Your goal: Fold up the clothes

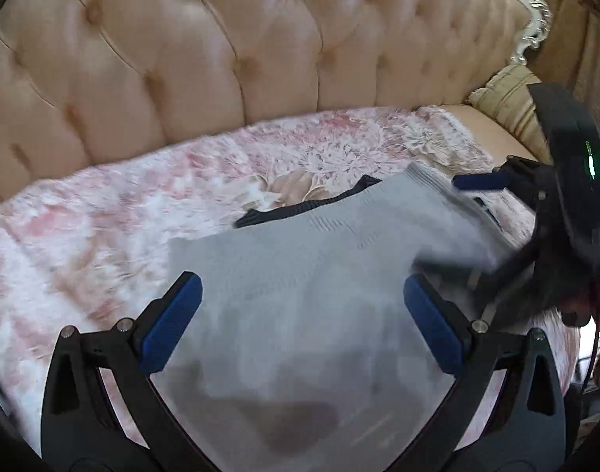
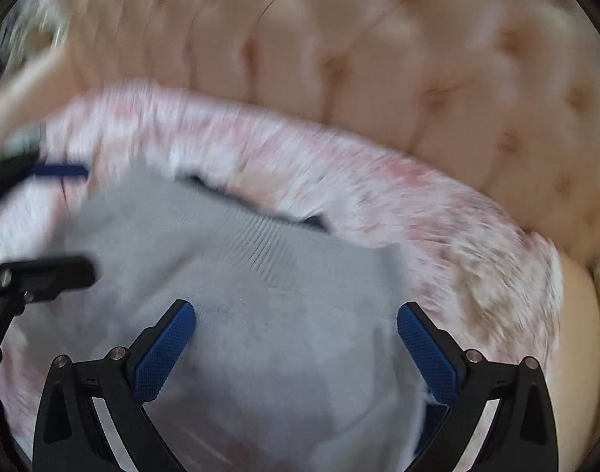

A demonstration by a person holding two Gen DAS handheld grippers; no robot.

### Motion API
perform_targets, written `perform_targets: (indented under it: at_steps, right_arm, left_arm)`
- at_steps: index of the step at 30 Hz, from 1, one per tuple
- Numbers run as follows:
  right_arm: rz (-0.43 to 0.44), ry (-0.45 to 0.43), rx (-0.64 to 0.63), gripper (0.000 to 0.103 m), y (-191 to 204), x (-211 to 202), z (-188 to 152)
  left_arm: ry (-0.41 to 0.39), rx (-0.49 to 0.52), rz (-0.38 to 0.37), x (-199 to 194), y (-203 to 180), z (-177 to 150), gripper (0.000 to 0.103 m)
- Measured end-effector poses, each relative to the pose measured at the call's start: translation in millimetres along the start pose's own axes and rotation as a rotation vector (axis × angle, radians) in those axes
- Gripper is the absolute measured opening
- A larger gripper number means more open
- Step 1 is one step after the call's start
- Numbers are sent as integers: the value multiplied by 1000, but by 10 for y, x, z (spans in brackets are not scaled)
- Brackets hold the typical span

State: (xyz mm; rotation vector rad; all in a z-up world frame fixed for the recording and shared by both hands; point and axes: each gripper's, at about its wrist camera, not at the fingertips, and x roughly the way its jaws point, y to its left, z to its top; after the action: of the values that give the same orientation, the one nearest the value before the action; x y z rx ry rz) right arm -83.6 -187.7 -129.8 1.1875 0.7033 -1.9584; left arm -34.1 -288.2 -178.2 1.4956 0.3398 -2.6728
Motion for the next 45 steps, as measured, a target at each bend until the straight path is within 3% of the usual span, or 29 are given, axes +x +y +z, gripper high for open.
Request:
perform_targets:
  at_steps: [2, 6, 10, 14, 16, 18, 21, 24, 27, 30, 34, 35, 37, 39, 41, 43, 45]
  right_arm:
    - [60, 23, -10, 103, -77, 153, -51]
    - [146, -11, 166, 103, -520, 128, -280]
    - [75, -17, 112, 103, -489, -12, -252]
    - [8, -79, 91, 103, -517, -83, 18]
    - [2, -32, 50, 103, -477, 105, 164]
    - [16, 61, -1, 103, -397, 385, 188]
    - [120, 62, 138, 103, -686, 453, 12]
    - [95, 63, 154, 103, -788, 359, -86]
    - [26, 18, 148, 103, -694, 61, -117]
    - [71, -44, 111, 103, -508, -286, -238]
    - [60, 23, -112, 103, 49, -240, -507]
    - [70, 45, -104, 103, 21, -154, -590]
    - [144, 8, 27, 103, -249, -161, -689]
    - [148, -6, 39, 103, -357, -235, -755]
    - [100, 30, 15, 103, -301, -310, -752]
    - [25, 32, -1, 103, -198, -457, -738]
    - [69, -35, -8, 103, -33, -592, -748]
  left_arm:
    - [34, 4, 5, 241, 106, -78, 103]
    - [-4, 3, -10, 238, 191, -168, 103]
    - [-19, -56, -76, 66, 234, -85, 103]
    - [-35, -31, -15, 92, 210, 142, 103]
    - [28, -17, 24, 286, 233, 163, 103]
    - [73, 7, 56, 461, 247, 111, 103]
    - [46, 1, 57, 412, 314, 69, 103]
    - [51, -26, 52, 365, 384, 61, 103]
    - [7, -49, 78, 83, 340, 19, 103]
    - [-48, 8, 55, -252, 79, -154, 103]
    - [26, 84, 56, -111, -154, -465, 103]
    - [24, 67, 44, -58, -111, -514, 103]
    - [31, -2, 5, -44, 35, -527, 103]
    - [52, -31, 15, -92, 111, -509, 103]
    - [55, -53, 49, -219, 143, -515, 103]
    - [6, -38, 69, -442, 82, -585, 103]
    - [5, -3, 49, -466, -32, -665, 103]
